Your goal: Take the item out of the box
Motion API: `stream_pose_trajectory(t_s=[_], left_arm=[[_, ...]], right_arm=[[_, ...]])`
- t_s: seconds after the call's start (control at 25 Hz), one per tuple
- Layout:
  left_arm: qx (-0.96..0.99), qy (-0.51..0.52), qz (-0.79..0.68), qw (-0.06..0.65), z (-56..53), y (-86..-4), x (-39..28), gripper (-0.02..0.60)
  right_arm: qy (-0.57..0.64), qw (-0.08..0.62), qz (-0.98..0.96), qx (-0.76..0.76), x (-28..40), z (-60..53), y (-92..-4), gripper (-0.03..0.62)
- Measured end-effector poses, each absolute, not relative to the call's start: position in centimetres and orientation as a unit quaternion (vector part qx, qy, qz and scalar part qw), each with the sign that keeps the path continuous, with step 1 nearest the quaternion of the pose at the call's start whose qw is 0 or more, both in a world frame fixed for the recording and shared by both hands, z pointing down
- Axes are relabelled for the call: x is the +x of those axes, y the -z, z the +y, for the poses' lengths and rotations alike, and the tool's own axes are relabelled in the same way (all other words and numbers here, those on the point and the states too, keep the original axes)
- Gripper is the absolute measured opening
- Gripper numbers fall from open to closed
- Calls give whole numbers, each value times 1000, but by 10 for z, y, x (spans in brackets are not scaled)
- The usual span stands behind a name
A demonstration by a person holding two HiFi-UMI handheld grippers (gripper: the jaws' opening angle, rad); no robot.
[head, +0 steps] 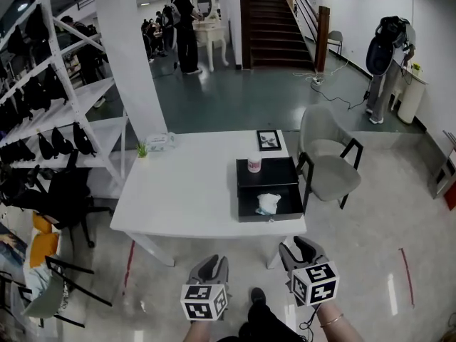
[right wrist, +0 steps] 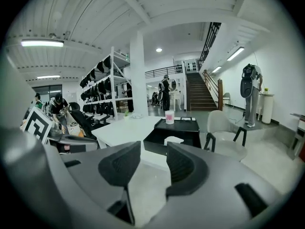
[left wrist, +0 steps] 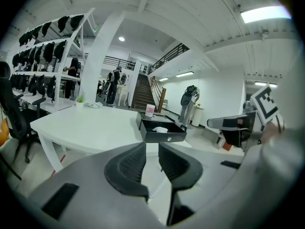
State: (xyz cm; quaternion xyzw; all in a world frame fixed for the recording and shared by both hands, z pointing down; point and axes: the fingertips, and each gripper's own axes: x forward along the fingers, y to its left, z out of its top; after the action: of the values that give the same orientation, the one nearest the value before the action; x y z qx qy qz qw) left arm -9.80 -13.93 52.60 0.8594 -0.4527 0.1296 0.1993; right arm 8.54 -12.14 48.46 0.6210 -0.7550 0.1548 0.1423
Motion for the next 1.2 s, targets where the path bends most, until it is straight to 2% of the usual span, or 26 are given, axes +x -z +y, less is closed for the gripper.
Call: stream_pose_trajectory(t_s=[0.72,1.2], left_arm=[[830,-132,-498,214,-243,-529,-86,77],[815,-133,-517,224,-275,-534,-88,77]], right_arm=[[-158,226,-777,565,102,-266,-518,169],[-187,299,-775,525,102,-318,-560,225]])
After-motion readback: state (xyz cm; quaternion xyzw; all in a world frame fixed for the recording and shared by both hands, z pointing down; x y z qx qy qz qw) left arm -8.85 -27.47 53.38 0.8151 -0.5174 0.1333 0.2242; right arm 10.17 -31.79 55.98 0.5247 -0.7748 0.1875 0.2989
